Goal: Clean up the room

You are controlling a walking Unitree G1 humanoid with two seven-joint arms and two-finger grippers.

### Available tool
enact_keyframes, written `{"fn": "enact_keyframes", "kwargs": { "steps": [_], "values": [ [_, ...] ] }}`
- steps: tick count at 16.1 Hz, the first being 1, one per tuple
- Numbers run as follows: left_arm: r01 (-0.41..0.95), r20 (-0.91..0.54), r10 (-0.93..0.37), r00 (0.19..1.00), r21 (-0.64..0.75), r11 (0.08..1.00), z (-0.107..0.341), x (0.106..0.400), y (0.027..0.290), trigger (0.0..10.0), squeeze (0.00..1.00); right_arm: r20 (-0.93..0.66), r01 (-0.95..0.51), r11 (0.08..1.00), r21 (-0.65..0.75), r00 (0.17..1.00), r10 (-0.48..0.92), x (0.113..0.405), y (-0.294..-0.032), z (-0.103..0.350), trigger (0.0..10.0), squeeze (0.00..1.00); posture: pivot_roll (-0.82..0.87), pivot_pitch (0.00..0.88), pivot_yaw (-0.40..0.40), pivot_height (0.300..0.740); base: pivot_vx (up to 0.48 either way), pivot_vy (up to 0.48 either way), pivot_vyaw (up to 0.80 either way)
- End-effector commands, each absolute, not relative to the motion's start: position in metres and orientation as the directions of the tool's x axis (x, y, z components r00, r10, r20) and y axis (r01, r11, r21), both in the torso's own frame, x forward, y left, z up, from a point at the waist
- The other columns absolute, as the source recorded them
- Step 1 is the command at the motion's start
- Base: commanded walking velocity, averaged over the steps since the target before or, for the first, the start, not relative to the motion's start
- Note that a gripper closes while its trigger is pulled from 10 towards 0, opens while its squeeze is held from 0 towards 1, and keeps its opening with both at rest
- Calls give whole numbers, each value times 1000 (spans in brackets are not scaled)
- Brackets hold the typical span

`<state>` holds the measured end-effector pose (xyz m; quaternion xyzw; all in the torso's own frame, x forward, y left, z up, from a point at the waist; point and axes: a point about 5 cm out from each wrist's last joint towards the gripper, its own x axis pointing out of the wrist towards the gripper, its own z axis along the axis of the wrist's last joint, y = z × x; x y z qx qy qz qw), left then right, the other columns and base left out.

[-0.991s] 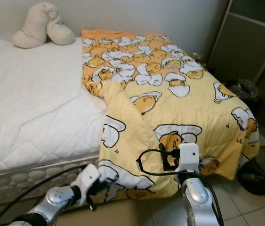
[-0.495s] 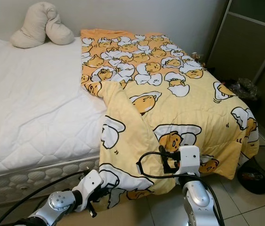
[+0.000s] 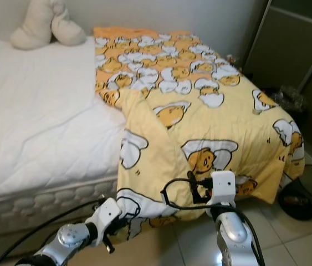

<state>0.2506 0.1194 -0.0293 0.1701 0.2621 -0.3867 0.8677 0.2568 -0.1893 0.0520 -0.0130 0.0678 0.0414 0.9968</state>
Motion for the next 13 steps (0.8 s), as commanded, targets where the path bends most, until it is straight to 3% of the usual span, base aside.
{"fn": "enact_keyframes", "kwargs": {
  "steps": [1, 4, 6, 8, 9, 13],
  "values": [
    [773, -596, -586, 550, 97, 627, -30, 250, 117, 10000, 0, -127, -85, 996, -16, 988, 82, 256, -190, 55, 10000, 0, 54, 0, -6, 740, 0, 0, 0],
    [809, -586, -624, 517, 96, 580, -28, 250, 110, 10000, 0, -129, -85, 996, -20, 988, 81, 256, -191, 55, 10000, 0, 47, 0, -5, 740, 0, 0, 0],
    [896, -661, -664, 348, 25, 444, -39, 233, 103, 10000, 0, -141, -86, 996, -22, 987, 82, 252, -193, 53, 10000, 0, 32, 0, -12, 740, 0, 0, 0],
    [927, -713, -645, 276, 20, 375, -46, 224, 97, 10000, 0, -151, -92, 995, -25, 985, 87, 249, -193, 52, 10000, 0, 23, 0, -20, 740, 0, 0, 0],
    [945, -758, -626, 183, -39, 323, -55, 210, 89, 10000, 0, -162, -102, 994, -32, 982, 95, 245, -195, 52, 10000, 0, 15, 4, -25, 740, 0, 0, 0],
    [943, -741, -664, 103, -139, 301, -59, 196, 59, 10000, 0, -174, -103, 994, -40, 980, 94, 240, -199, 52, 10000, 0, -7, 21, -34, 740, 0, 0, 0]
  ]
}}
